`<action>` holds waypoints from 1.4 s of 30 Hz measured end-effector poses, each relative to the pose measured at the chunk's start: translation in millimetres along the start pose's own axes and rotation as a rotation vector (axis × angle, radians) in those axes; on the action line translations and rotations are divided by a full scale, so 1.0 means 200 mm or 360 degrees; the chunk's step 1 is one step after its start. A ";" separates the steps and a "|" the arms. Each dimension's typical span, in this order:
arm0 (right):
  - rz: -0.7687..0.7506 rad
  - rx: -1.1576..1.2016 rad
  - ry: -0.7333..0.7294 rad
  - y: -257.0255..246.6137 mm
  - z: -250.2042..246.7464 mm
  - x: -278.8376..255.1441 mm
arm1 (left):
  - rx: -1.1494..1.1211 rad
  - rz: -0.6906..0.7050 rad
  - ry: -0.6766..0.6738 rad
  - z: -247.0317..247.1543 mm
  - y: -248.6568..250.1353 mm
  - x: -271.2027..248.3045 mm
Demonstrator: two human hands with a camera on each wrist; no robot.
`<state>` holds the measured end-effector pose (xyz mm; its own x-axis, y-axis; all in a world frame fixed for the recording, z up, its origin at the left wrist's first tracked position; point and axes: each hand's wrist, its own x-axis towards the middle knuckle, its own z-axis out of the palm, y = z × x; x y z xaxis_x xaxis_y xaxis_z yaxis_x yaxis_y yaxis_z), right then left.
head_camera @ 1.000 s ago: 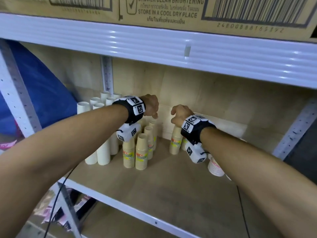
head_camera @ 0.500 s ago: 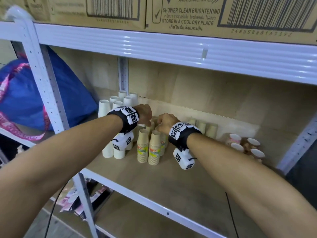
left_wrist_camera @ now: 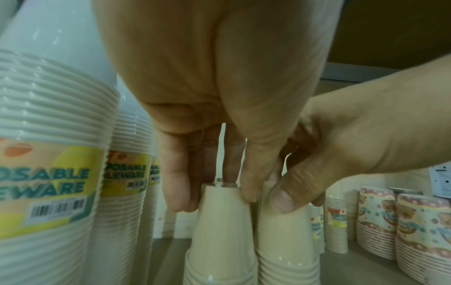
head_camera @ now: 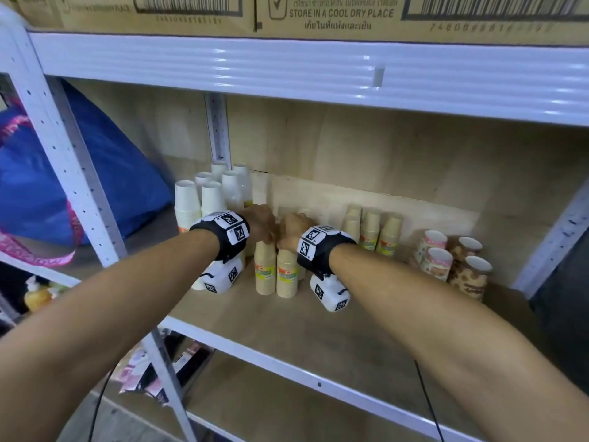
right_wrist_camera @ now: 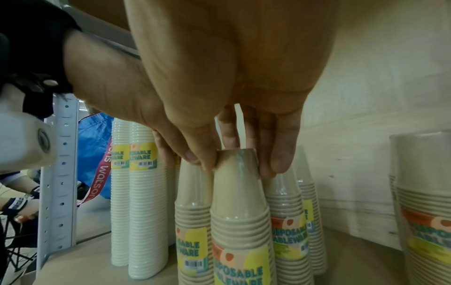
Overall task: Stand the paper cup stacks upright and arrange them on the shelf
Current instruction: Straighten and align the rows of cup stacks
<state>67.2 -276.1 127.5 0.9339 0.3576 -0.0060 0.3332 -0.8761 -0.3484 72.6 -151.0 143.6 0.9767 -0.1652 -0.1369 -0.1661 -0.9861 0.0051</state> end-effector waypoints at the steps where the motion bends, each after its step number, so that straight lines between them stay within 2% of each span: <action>1: -0.0009 -0.0005 -0.0023 0.01 0.00 0.00 | 0.0004 0.0004 -0.0003 0.01 0.00 0.00; 9: -0.0052 -0.0023 -0.0026 0.04 0.00 0.00 | -0.0091 0.0000 -0.0003 0.04 -0.05 0.05; 19: -0.0011 -0.0155 -0.0141 0.07 -0.08 0.00 | -0.0185 0.0039 -0.0059 0.02 -0.03 0.05; 26: 0.0031 -0.0245 -0.0170 0.20 -0.19 -0.06 | -0.0241 0.0206 -0.0161 -0.04 0.16 0.09; 31: 0.0115 -0.0188 -0.0043 0.38 -0.27 -0.14 | -0.0270 0.0329 -0.0146 -0.11 0.34 0.14; 36: 0.0333 -0.0236 -0.0090 0.53 -0.35 -0.18 | -0.0279 0.0412 -0.0052 -0.13 0.50 0.21; 42: 0.0483 -0.0250 0.0067 0.74 -0.40 -0.21 | -0.0277 0.0469 0.0105 -0.15 0.66 0.33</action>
<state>87.8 -445.7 151.3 0.9969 0.0623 -0.0476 0.0523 -0.9808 -0.1879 119.6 -292.7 164.4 0.8978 -0.4386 -0.0401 -0.4222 -0.8830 0.2049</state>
